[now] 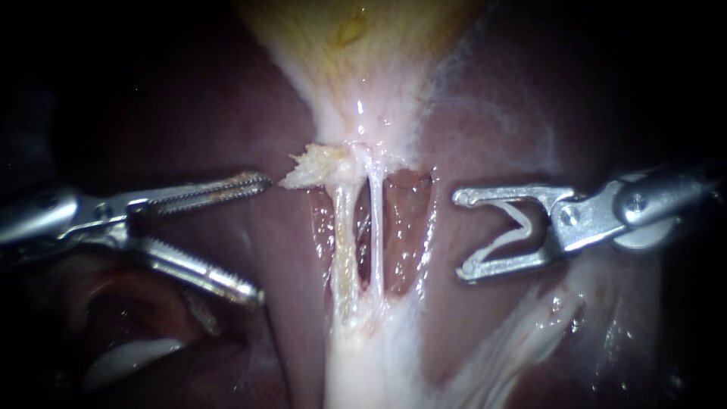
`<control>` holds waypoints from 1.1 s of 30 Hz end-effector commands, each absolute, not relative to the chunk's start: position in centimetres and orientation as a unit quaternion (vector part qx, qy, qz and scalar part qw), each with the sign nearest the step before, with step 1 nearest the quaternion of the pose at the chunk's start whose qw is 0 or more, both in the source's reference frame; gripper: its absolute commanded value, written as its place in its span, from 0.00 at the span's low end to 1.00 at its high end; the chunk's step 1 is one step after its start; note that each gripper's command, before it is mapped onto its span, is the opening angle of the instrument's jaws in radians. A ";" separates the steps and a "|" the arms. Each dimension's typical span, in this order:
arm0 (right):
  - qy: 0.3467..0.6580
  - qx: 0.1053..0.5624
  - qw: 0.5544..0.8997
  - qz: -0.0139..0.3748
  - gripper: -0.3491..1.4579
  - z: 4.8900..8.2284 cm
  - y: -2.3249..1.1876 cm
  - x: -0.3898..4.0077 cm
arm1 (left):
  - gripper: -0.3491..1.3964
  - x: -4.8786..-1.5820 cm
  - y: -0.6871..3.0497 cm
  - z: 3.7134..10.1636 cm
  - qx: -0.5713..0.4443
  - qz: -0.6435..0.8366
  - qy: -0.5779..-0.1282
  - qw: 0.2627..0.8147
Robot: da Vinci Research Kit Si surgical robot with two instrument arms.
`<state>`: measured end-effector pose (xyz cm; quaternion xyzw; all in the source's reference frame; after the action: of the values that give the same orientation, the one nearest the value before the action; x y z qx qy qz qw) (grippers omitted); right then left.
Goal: Grabbing gallbladder
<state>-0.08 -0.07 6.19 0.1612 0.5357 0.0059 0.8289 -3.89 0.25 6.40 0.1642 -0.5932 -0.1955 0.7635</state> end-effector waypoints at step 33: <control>0.535 0.161 0.829 0.006 0.46 6.21 -0.07 -0.07 | 0.55 -4.19 0.82 7.20 0.160 -0.235 -0.586 0.759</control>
<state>-0.07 -0.06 6.21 0.1607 0.5353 0.0063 0.8292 -4.20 0.83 7.21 0.1606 -0.5847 -0.2380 0.7587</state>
